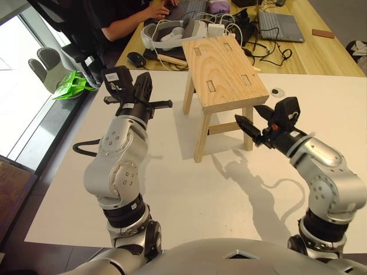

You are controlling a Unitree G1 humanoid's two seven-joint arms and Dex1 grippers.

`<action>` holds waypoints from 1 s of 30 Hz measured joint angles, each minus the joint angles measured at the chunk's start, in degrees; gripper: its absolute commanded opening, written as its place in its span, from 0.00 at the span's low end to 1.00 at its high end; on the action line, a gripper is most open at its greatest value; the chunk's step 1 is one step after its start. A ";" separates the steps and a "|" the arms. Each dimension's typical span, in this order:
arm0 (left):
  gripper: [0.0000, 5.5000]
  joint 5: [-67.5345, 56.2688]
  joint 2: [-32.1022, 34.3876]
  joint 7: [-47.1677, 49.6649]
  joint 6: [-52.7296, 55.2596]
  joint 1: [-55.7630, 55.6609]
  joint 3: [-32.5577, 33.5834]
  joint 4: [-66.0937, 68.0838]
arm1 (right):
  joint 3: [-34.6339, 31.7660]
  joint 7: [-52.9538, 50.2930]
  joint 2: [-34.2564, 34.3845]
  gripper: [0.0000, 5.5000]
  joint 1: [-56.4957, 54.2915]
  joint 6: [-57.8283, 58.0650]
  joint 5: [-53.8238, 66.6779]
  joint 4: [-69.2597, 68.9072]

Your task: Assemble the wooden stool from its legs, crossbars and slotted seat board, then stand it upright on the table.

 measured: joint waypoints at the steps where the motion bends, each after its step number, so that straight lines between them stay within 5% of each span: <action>1: 0.01 -0.01 0.02 0.00 0.21 0.79 0.04 -0.74 | -0.40 1.56 -1.74 0.77 2.22 0.82 2.30 -1.60; 6: 0.01 0.12 -0.73 -0.15 -0.43 9.05 -1.94 -7.43 | -5.26 3.11 -4.70 0.77 6.08 0.77 10.12 -4.44; 12: 0.01 3.25 -1.44 0.05 -5.88 21.91 -14.79 -15.48 | -1.08 -18.08 7.41 0.77 6.26 -15.84 1.00 -4.96; 17: 0.01 6.84 -2.67 1.98 -8.86 23.34 -22.40 -16.28 | 0.21 -22.12 9.40 0.77 6.74 -19.04 1.63 -3.98; 30: 0.01 8.14 -3.22 1.61 -10.33 23.85 -22.53 -16.47 | 3.67 -26.53 9.40 0.77 14.55 -26.30 1.50 -3.54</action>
